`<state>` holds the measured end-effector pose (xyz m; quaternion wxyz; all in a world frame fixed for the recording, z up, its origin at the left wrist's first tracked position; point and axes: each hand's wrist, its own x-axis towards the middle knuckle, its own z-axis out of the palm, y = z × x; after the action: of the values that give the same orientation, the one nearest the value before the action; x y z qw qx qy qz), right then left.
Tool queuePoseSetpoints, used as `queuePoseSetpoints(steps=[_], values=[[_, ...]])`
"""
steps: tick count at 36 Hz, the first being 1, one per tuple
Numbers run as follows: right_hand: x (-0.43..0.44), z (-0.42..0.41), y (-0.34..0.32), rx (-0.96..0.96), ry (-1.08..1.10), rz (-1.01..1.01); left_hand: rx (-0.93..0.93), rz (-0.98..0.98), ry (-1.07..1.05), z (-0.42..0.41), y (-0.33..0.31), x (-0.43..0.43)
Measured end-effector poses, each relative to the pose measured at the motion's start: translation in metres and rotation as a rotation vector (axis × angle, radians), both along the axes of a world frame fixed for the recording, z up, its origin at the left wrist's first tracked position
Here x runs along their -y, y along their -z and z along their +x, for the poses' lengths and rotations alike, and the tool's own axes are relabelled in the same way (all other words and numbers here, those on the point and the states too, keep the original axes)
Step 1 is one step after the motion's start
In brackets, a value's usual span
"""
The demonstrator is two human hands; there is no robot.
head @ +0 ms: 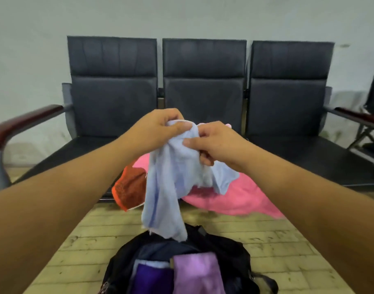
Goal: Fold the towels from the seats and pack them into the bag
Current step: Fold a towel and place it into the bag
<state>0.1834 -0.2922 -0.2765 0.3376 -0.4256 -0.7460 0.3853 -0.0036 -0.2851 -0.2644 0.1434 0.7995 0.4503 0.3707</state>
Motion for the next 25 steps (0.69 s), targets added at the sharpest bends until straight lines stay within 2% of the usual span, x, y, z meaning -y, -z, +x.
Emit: queuePoseSetpoints(steps=[3, 6, 7, 10, 11, 13, 15, 16, 18, 21, 23, 25], values=[[0.011, 0.011, -0.019, -0.196, 0.106, 0.069, -0.130, -0.167, -0.013, -0.013, -0.001, 0.017], [0.021, 0.023, -0.037, -0.518, 0.182, 0.049, -0.399, -0.324, -0.085, -0.029, 0.008, 0.029], [0.024, 0.027, -0.042, -0.626, 0.211, 0.011, -0.438, -0.363, -0.126, -0.035, 0.013, 0.030], [0.032, 0.039, -0.048, -0.836, 0.399, -0.137, -0.360, -0.453, -0.209, -0.054, 0.025, 0.036], [0.032, 0.044, -0.047, -0.804, 0.488, -0.168, -0.282, -0.461, -0.208, -0.058, 0.026, 0.039], [0.032, 0.054, -0.039, -0.518, 0.620, -0.196, 0.020, -0.464, -0.144, -0.060, 0.026, 0.048], [0.033, 0.062, -0.027, -0.119, 0.577, -0.186, 0.362, -0.453, -0.072, -0.057, 0.019, 0.055], [0.037, 0.061, -0.023, 0.032, 0.501, -0.170, 0.454, -0.431, -0.039, -0.054, 0.013, 0.058], [0.048, 0.053, -0.015, 0.146, 0.301, -0.135, 0.433, -0.365, 0.012, -0.041, 0.000, 0.064], [0.066, 0.030, -0.021, -0.026, -0.006, -0.169, 0.176, -0.311, 0.077, -0.019, -0.016, 0.075], [0.075, 0.013, -0.028, -0.037, -0.097, -0.171, 0.041, -0.274, 0.072, -0.008, -0.021, 0.079], [0.078, 0.002, -0.033, -0.002, -0.123, -0.113, -0.012, -0.244, 0.047, -0.002, -0.026, 0.082]])
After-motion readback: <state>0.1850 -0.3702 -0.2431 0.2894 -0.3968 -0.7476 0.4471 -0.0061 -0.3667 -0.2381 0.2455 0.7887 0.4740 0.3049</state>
